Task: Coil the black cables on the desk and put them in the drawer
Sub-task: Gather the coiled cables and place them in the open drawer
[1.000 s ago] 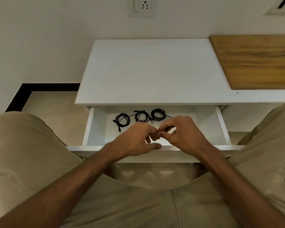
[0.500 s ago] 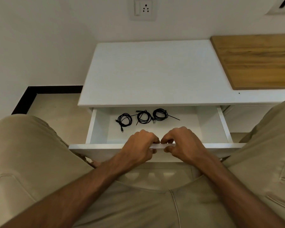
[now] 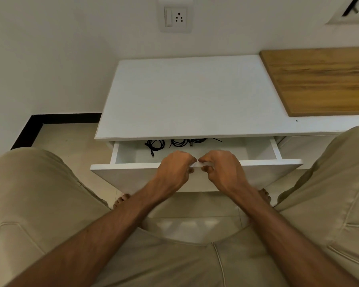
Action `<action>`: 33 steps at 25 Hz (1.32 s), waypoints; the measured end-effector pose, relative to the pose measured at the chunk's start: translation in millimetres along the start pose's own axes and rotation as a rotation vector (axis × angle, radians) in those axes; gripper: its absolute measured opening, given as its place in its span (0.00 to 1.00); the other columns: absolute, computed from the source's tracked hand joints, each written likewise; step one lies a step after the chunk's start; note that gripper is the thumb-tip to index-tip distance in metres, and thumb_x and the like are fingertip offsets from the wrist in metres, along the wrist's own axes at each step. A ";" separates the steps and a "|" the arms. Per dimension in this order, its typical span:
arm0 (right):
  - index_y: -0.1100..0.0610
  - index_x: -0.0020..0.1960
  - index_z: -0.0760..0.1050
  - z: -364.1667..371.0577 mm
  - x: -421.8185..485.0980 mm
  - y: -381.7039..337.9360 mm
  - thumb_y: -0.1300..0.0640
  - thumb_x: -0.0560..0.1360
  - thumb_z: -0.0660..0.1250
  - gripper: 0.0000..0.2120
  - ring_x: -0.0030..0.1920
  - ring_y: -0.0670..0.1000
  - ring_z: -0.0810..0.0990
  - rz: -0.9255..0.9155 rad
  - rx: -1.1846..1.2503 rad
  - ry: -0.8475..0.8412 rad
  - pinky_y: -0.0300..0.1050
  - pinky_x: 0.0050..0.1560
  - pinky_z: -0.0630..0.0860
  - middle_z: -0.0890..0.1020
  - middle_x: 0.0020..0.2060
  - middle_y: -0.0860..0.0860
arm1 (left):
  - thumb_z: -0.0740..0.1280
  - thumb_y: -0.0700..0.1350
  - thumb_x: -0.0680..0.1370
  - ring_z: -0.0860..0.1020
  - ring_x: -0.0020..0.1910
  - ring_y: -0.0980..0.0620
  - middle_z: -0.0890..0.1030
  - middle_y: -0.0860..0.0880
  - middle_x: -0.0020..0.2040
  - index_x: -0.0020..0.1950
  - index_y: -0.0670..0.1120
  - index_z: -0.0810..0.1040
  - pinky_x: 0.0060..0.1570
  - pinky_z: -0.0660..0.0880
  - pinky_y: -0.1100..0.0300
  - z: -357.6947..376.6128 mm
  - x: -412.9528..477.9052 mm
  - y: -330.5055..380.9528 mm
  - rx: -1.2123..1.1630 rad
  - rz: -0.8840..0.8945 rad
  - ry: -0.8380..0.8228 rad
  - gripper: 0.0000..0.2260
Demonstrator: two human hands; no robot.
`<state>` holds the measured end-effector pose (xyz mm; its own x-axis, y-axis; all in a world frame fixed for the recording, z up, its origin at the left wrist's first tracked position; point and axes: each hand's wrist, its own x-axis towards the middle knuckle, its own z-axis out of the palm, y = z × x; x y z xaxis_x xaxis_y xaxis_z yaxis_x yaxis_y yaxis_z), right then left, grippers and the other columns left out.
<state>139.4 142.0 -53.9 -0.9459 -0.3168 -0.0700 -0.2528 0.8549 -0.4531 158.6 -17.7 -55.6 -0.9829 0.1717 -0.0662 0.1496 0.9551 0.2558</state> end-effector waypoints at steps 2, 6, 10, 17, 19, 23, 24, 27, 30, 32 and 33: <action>0.55 0.55 0.85 2.9 6.1 -0.8 0.64 0.77 0.70 0.10 0.51 0.55 0.86 -0.001 -0.004 0.044 0.52 0.55 0.81 0.88 0.49 0.52 | 0.68 0.43 0.81 0.81 0.46 0.47 0.82 0.47 0.46 0.50 0.44 0.81 0.39 0.70 0.57 1.4 6.5 -0.1 0.031 0.008 0.013 0.04; 0.55 0.61 0.83 9.7 16.2 -1.5 0.60 0.79 0.70 0.11 0.57 0.55 0.84 0.014 -0.029 0.055 0.52 0.60 0.79 0.87 0.55 0.54 | 0.66 0.42 0.82 0.79 0.55 0.47 0.82 0.47 0.54 0.56 0.44 0.81 0.44 0.72 0.56 5.5 12.6 -1.9 0.056 0.028 0.045 0.06; 0.55 0.52 0.84 4.0 -2.2 -8.8 0.55 0.75 0.76 0.07 0.46 0.47 0.84 0.065 0.394 0.418 0.42 0.49 0.81 0.86 0.46 0.49 | 0.70 0.43 0.79 0.78 0.60 0.53 0.82 0.52 0.59 0.61 0.46 0.81 0.58 0.73 0.66 -7.1 -6.5 17.5 -0.377 -0.131 0.378 0.12; 0.64 0.72 0.68 26.7 -14.6 -15.6 0.53 0.84 0.60 0.21 0.58 0.61 0.80 1.071 1.574 0.073 0.57 0.60 0.81 0.74 0.64 0.66 | 0.57 0.50 0.84 0.72 0.66 0.37 0.71 0.40 0.71 0.70 0.43 0.69 0.69 0.69 0.41 6.9 -13.1 32.8 -1.757 -1.268 0.038 0.18; 0.59 0.80 0.59 27.6 -5.6 -10.8 0.48 0.85 0.58 0.28 0.68 0.65 0.73 1.142 1.710 0.143 0.59 0.70 0.73 0.64 0.74 0.66 | 0.55 0.50 0.84 0.59 0.78 0.35 0.58 0.42 0.81 0.80 0.45 0.58 0.75 0.59 0.35 10.6 -3.4 28.0 -1.866 -1.367 0.256 0.25; 0.56 0.82 0.52 24.2 3.4 -6.8 0.48 0.85 0.59 0.31 0.78 0.65 0.62 1.143 1.853 0.265 0.59 0.78 0.61 0.54 0.80 0.64 | 0.55 0.50 0.84 0.54 0.81 0.37 0.53 0.42 0.82 0.82 0.46 0.52 0.77 0.55 0.36 13.1 14.8 32.8 -2.189 -1.416 0.634 0.27; 0.56 0.82 0.52 24.6 4.9 -6.6 0.49 0.85 0.59 0.30 0.78 0.65 0.61 1.139 1.879 0.285 0.59 0.79 0.61 0.53 0.80 0.63 | 0.55 0.50 0.84 0.56 0.80 0.38 0.55 0.41 0.82 0.82 0.46 0.53 0.77 0.56 0.36 13.5 17.9 33.2 -2.258 -1.425 0.679 0.27; 0.58 0.81 0.55 27.1 9.1 -5.9 0.51 0.85 0.59 0.28 0.78 0.64 0.62 1.121 1.954 0.348 0.59 0.78 0.61 0.57 0.79 0.64 | 0.57 0.49 0.83 0.59 0.78 0.36 0.58 0.40 0.80 0.81 0.48 0.56 0.75 0.60 0.34 15.3 21.9 31.1 -2.368 -1.427 0.735 0.26; 0.57 0.80 0.59 31.5 14.2 -5.3 0.52 0.85 0.61 0.26 0.75 0.62 0.66 1.109 2.014 0.392 0.58 0.77 0.65 0.61 0.77 0.63 | 0.56 0.49 0.84 0.56 0.79 0.35 0.55 0.41 0.81 0.82 0.50 0.56 0.74 0.59 0.31 14.9 23.9 26.8 -2.402 -1.411 0.763 0.25; 0.58 0.79 0.60 34.8 18.0 -4.7 0.53 0.84 0.61 0.26 0.75 0.61 0.68 1.103 2.044 0.422 0.57 0.76 0.66 0.62 0.76 0.63 | 0.55 0.49 0.84 0.56 0.79 0.34 0.56 0.40 0.81 0.81 0.50 0.57 0.74 0.58 0.30 16.0 27.8 25.1 -2.406 -1.409 0.760 0.25; 0.58 0.79 0.61 35.6 20.5 -4.7 0.53 0.84 0.62 0.26 0.74 0.61 0.68 1.101 2.058 0.440 0.57 0.76 0.66 0.62 0.76 0.63 | 0.55 0.49 0.84 0.57 0.79 0.34 0.57 0.40 0.80 0.81 0.49 0.57 0.73 0.58 0.30 17.1 30.2 24.5 -2.403 -1.414 0.756 0.25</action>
<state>128.5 116.9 -84.9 -0.5772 0.0986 -0.8106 0.3627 -0.8584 -0.3628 134.3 15.0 -67.8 -0.3908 -0.2810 -0.8766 0.1268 -0.9596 0.2511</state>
